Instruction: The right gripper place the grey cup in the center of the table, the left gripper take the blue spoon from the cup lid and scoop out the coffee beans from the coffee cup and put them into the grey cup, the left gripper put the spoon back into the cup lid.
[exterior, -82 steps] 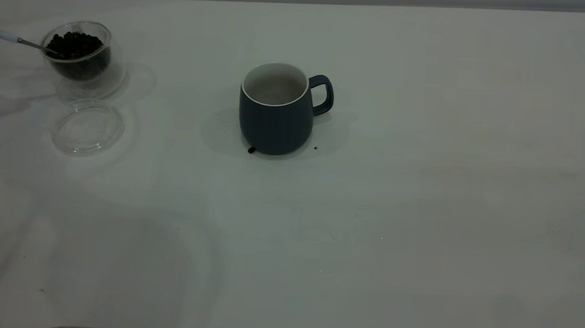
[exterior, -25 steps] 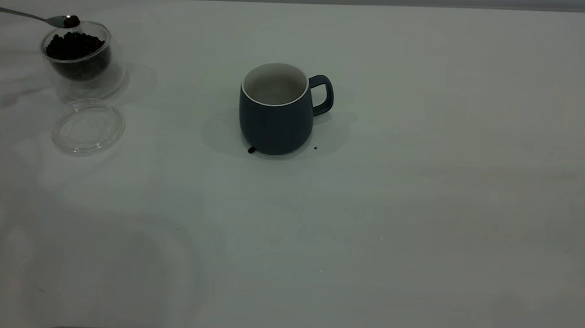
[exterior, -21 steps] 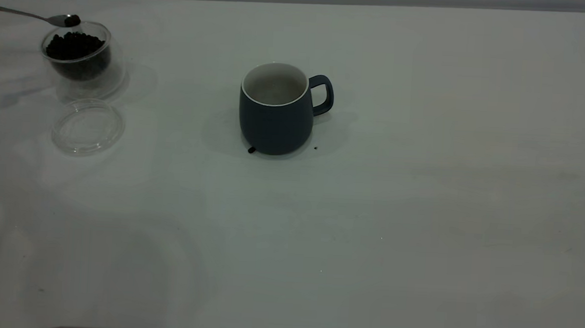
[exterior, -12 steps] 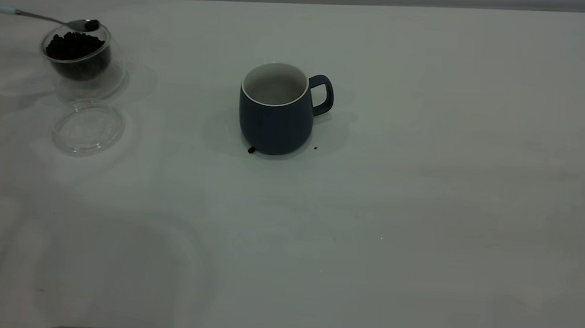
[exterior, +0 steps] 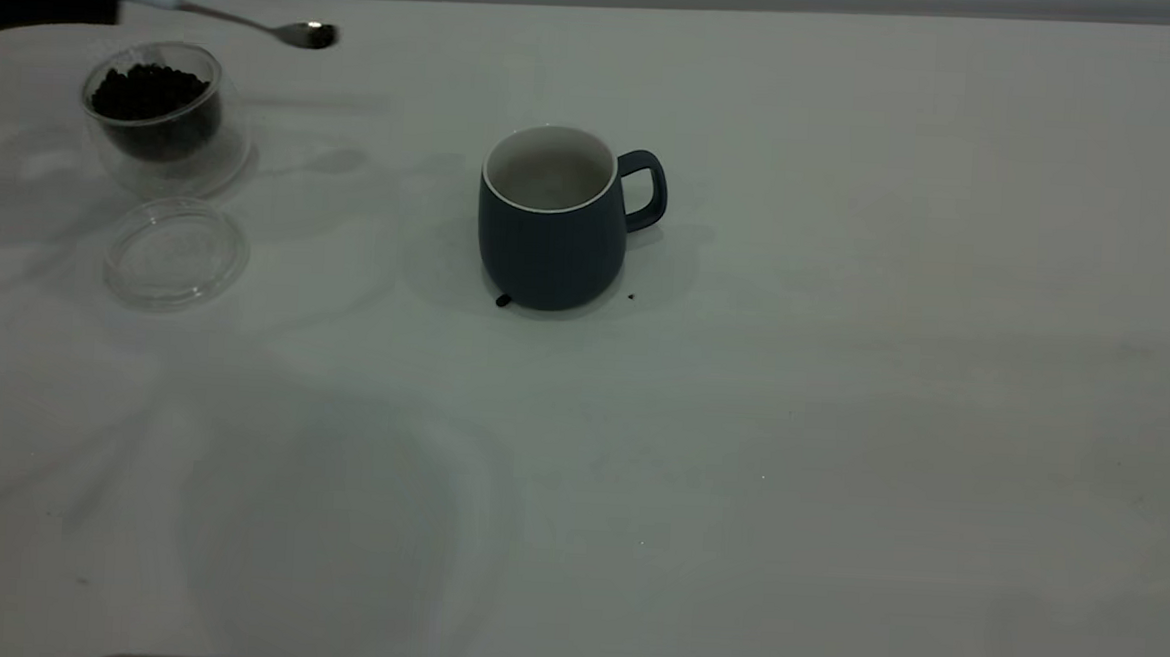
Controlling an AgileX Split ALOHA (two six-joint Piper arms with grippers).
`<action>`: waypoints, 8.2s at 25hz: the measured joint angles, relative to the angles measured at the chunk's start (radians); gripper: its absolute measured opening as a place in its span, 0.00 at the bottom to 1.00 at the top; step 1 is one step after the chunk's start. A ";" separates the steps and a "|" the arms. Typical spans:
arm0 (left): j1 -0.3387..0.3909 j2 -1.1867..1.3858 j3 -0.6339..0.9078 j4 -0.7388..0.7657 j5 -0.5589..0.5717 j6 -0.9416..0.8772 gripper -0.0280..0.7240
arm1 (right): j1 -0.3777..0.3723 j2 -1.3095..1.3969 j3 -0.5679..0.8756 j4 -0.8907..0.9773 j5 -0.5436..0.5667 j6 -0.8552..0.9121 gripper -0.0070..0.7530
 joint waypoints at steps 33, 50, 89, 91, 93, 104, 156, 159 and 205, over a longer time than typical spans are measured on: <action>-0.271 0.000 0.000 -0.004 0.000 0.087 0.21 | 0.000 0.000 0.000 0.000 0.000 0.001 0.62; -0.312 0.000 0.000 0.019 -0.001 0.336 0.21 | 0.000 0.000 0.000 0.000 0.000 0.000 0.62; 0.025 -0.242 0.383 -0.026 -0.002 0.533 0.21 | 0.000 0.000 0.000 0.000 0.000 0.000 0.62; 0.107 -0.242 0.412 -0.008 -0.007 0.519 0.21 | 0.000 0.000 0.000 0.000 0.000 0.000 0.62; 0.177 -0.242 0.431 0.029 -0.007 0.496 0.21 | 0.000 0.000 0.000 0.000 0.000 0.000 0.62; 0.314 -0.162 0.447 0.109 -0.023 0.422 0.21 | 0.000 0.000 0.000 0.000 0.000 0.000 0.62; 0.218 0.047 0.446 -0.109 -0.272 0.603 0.58 | 0.000 0.000 0.000 0.000 0.000 0.000 0.62; 0.198 0.047 0.446 -0.110 -0.288 0.622 0.61 | 0.000 0.000 0.000 0.000 0.000 0.000 0.62; -0.200 -0.915 0.078 0.857 0.005 -0.471 0.64 | 0.000 0.000 0.000 0.000 0.000 0.000 0.62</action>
